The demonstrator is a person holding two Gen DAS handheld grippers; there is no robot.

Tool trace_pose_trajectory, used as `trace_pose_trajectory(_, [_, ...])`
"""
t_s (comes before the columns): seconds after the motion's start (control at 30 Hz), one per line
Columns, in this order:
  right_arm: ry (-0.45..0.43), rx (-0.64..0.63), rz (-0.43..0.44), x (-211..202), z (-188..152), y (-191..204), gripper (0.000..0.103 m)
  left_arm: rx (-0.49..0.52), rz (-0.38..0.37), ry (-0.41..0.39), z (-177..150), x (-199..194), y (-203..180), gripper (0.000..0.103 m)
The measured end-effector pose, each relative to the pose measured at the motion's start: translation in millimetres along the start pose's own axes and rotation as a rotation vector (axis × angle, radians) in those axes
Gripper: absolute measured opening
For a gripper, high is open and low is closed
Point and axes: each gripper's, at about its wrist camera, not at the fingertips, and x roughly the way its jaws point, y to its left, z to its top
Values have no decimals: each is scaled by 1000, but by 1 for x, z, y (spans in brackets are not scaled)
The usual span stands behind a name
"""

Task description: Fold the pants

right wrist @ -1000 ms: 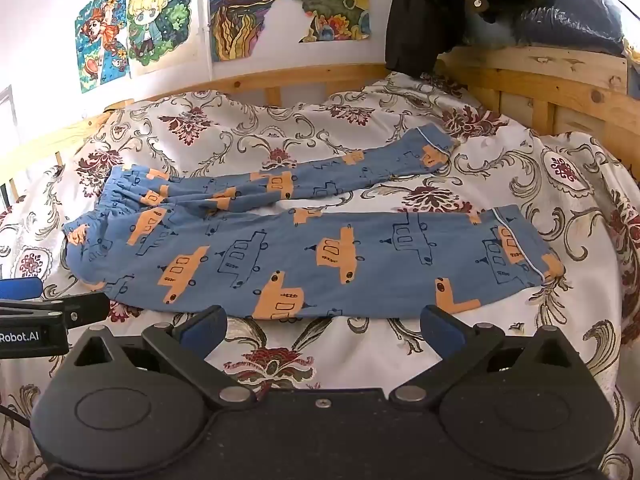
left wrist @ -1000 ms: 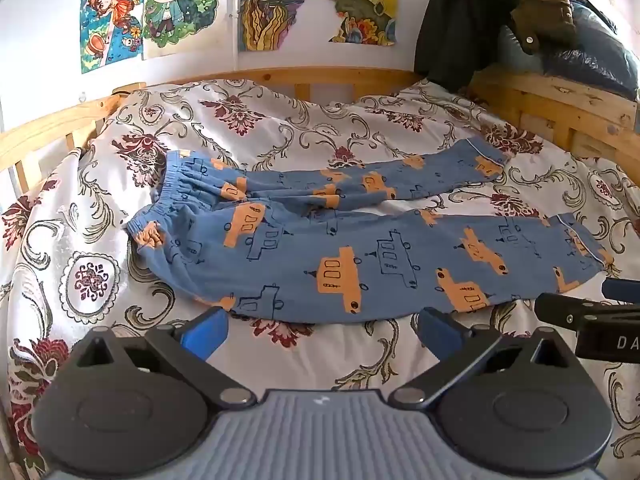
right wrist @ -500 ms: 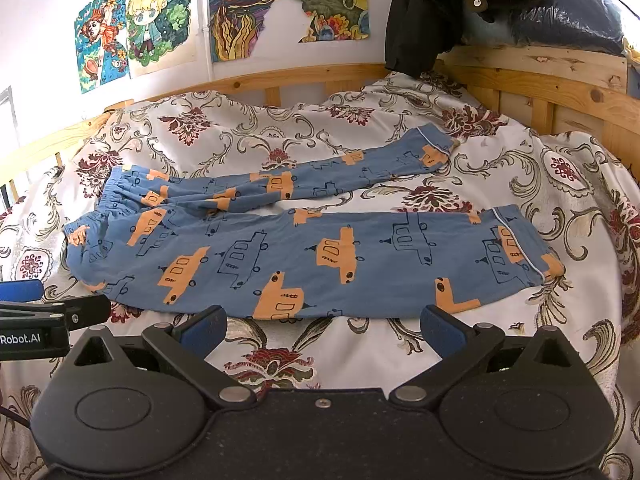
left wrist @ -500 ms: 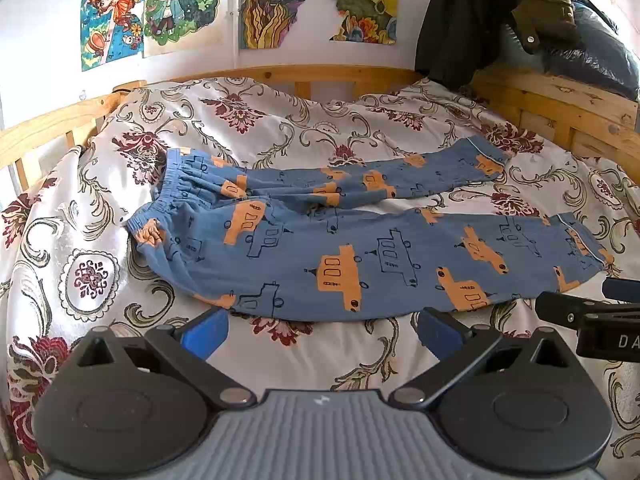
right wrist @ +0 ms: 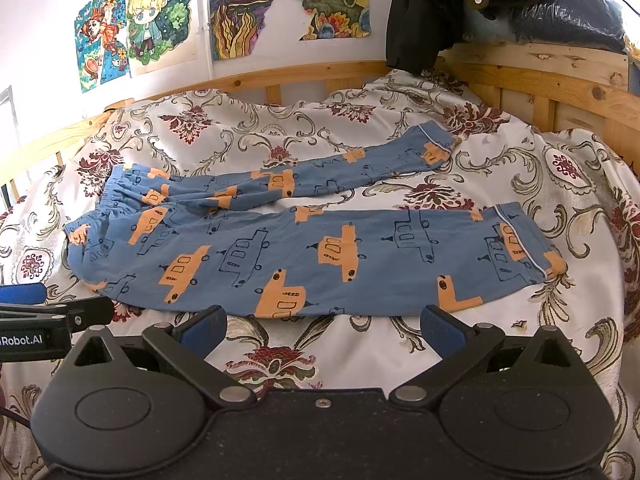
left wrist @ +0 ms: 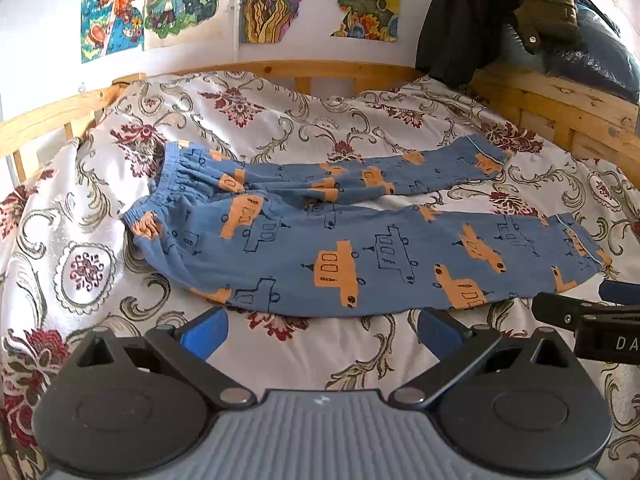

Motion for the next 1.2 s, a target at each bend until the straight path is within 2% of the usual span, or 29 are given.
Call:
trace_pose_trajectory(0.93, [12, 4, -6, 0, 4, 0, 102, -1, 5, 12, 0, 0, -3, 103])
trace_pose_trajectory(1.2, [18, 24, -13, 10, 2, -1, 102, -8, 47, 27, 1, 5, -7, 103])
